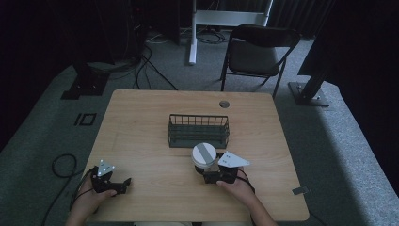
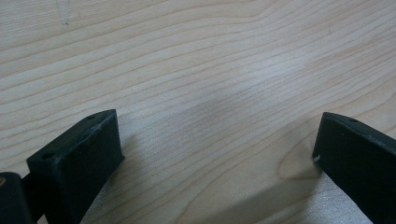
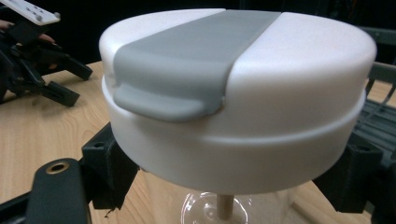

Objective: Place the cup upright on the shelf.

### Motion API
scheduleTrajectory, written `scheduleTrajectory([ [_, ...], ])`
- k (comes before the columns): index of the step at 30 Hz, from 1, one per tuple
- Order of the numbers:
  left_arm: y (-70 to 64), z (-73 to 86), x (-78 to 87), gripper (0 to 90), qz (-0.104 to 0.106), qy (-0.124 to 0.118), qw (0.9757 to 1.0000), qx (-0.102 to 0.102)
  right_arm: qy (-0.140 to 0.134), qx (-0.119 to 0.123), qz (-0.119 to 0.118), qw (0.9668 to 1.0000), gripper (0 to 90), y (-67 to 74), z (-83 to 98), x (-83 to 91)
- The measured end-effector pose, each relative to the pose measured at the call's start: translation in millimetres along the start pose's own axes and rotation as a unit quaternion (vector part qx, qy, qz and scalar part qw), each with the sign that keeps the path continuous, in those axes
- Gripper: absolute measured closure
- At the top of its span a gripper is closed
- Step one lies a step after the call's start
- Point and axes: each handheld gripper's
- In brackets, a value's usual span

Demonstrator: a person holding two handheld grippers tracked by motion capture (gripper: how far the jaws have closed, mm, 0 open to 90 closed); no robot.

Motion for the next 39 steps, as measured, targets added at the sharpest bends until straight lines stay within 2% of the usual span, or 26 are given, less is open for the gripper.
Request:
scheduleTrajectory([
  [7, 0.0, 0.0, 0.0, 1.4, 0.000, 0.000, 1.0000, 0.000, -0.017, 0.000, 0.002, 0.9999, 18.5, -1.7, -11.4, 6.0],
  [17, 0.0, 0.0, 0.0, 1.4, 0.000, 0.000, 1.0000, 0.000, -0.042, 0.007, 0.026, 0.9987, 18.5, -9.7, -38.8, 13.5],
  [29, -0.2, 0.0, -0.1, 1.4, 0.000, -0.001, 1.0000, 0.001, -0.062, 0.013, 0.047, 0.9969, 18.5, -22.7, -71.3, 13.8],
  [39, -0.1, 0.0, -0.1, 1.4, 0.000, -0.001, 1.0000, 0.000, -0.072, 0.015, 0.064, 0.9953, 18.5, -33.8, -88.5, 8.2],
])
Point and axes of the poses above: each handheld gripper's, and its own axes: x roughly backward along the jaws, z roughly out of its underside, y roughly to its left, and after that the axes turned 12 degrees about y, right-handed
